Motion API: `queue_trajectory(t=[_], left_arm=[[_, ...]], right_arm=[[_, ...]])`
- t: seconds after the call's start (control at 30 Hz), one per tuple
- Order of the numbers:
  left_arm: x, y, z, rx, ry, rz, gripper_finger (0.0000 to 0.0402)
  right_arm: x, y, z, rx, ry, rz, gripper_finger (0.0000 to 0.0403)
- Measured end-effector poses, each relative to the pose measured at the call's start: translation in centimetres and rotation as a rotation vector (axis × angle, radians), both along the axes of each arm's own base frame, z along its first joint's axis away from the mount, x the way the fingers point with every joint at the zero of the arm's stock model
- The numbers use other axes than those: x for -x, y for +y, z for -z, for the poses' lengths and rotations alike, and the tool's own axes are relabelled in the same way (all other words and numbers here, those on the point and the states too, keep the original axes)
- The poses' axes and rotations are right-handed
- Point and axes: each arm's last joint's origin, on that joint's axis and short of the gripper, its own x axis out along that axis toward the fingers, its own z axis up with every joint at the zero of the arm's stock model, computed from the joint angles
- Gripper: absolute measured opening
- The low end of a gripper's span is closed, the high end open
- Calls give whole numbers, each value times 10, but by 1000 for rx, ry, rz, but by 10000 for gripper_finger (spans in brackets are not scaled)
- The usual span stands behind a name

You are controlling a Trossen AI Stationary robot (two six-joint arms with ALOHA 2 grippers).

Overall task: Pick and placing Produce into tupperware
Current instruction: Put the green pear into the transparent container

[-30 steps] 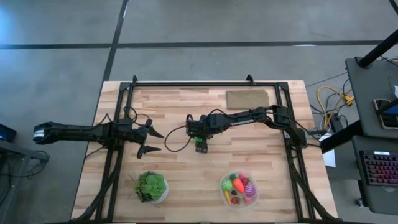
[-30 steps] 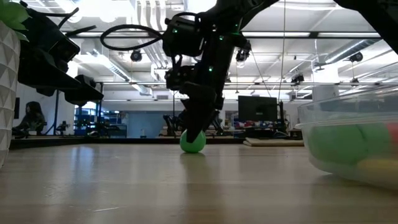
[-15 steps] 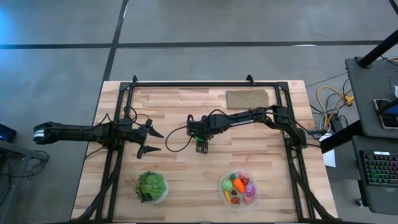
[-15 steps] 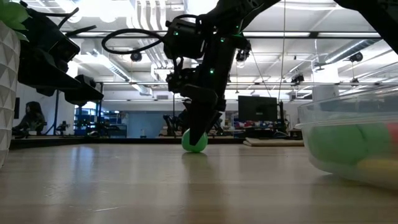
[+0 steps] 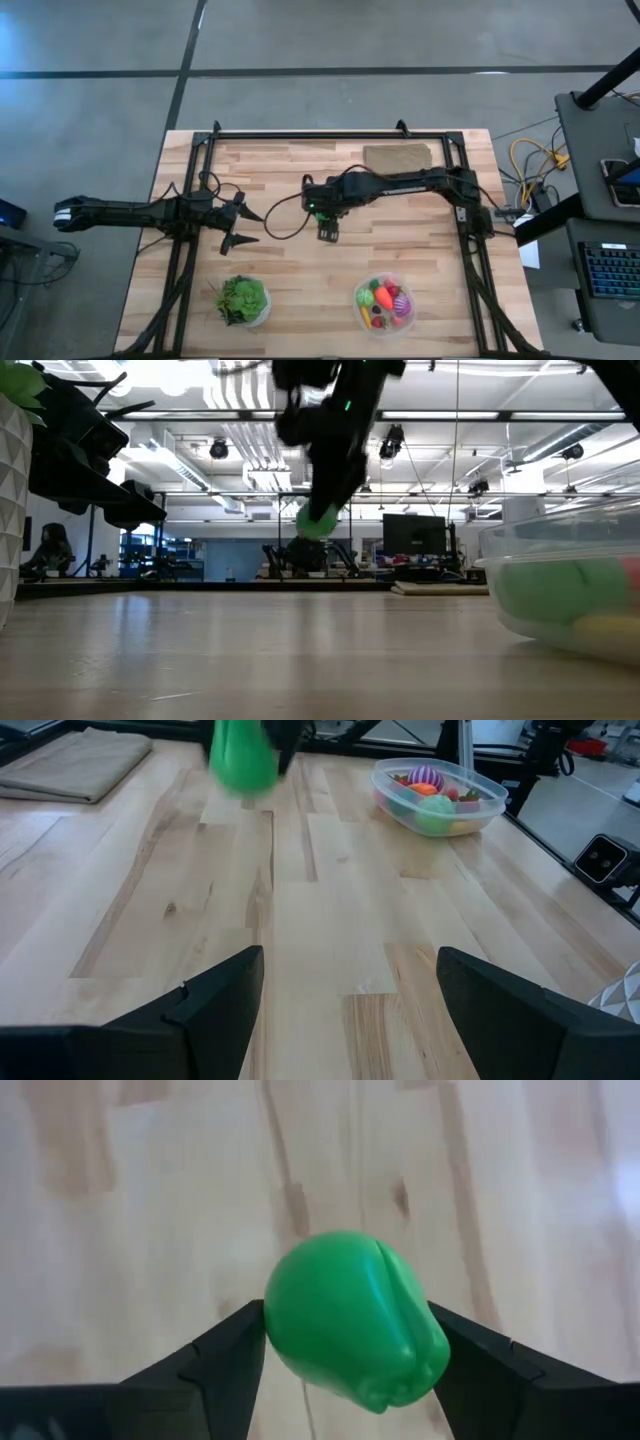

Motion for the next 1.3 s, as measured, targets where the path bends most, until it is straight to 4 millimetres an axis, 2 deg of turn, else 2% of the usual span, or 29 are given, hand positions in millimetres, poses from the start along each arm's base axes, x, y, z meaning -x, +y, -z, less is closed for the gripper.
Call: queue_trajectory(t=[0.13,0.23,0.33,0.43,0.6,0.77,0.97,1.07,1.3], left_arm=[[0,0,0,0,0,0,283],[0,0,0,0,0,0,283],[0,0,0,0,0,0,283],[0,0,0,0,0,0,283],[0,0,0,0,0,0,283],[0,0,0,0,0,0,283],[0,0,0,0,0,0,283],[0,0,0,0,0,0,283],[0,0,0,0,0,0,283]], right_arm=[[26,15,-51,-26,43,50,237],[49,41,-81,-64,79,117,237],[68,78,-99,-112,82,188,239],[85,117,-104,-158,103,285,238],[109,179,-88,-185,160,474,238],[120,221,-48,-136,239,638,237],[121,242,-2,-142,314,754,240],[125,247,14,-110,340,800,251],[125,257,23,-171,358,799,286]])
